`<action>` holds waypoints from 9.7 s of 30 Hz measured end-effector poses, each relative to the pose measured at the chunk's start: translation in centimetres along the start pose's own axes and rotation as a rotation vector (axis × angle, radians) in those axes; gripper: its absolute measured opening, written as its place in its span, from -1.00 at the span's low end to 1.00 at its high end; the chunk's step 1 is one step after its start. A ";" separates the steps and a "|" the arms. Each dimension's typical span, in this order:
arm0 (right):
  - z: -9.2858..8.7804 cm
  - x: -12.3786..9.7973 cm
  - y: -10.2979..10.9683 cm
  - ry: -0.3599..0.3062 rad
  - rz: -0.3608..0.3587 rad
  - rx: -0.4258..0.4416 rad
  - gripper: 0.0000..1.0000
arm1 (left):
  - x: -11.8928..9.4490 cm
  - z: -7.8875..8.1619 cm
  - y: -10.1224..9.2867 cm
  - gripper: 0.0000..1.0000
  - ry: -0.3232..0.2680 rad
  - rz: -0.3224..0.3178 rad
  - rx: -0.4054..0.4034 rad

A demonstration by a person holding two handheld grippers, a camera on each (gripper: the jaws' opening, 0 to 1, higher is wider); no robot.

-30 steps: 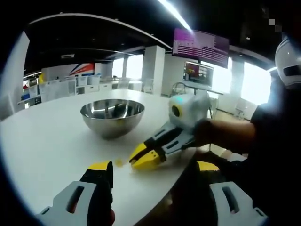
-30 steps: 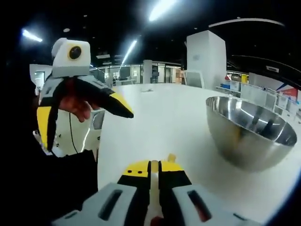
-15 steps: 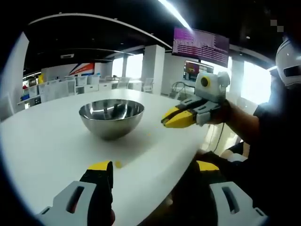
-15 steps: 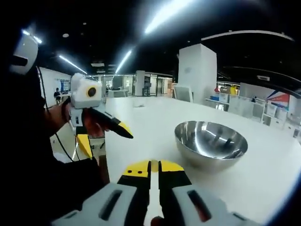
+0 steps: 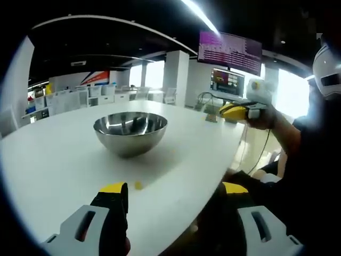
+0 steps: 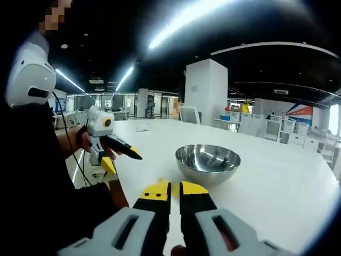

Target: Pick up the QQ candy scattered on the table and place it into the stainless steel bowl on the table

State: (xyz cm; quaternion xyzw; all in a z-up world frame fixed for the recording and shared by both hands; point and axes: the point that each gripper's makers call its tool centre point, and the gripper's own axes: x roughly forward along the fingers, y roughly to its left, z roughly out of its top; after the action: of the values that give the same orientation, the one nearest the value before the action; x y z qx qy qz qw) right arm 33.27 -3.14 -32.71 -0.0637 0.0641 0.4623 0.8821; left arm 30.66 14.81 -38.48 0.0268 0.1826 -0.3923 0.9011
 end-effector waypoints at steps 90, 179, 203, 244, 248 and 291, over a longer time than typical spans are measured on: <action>-2.3 19.6 -6.0 0.506 0.208 -0.293 -0.69 | -0.3 -0.5 -0.7 0.39 -0.007 -0.027 -0.004; -4.1 12.4 5.2 0.149 0.137 -0.109 -0.68 | -0.5 0.4 -0.6 0.39 -0.018 -0.022 0.014; -9.2 21.5 7.2 0.288 0.196 -0.107 -0.72 | -1.1 -0.2 -0.1 0.39 -0.024 -0.020 -0.001; 0.1 8.0 5.0 0.067 0.146 -0.096 -0.85 | 0.6 0.1 -1.1 0.39 0.000 -0.029 0.014; -0.1 5.6 3.7 0.049 0.111 -0.078 -0.85 | 0.5 0.1 -1.0 0.38 0.002 -0.021 0.009; 3.4 14.3 -7.0 0.144 0.086 -0.176 -0.85 | 0.6 0.1 0.0 0.36 -0.008 -0.020 -0.003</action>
State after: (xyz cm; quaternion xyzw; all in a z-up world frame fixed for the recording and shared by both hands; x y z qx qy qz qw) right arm 47.29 5.04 -31.42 -0.1711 0.0890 0.4978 0.8456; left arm 31.07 14.35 -38.66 0.0217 0.1797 -0.4013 0.8979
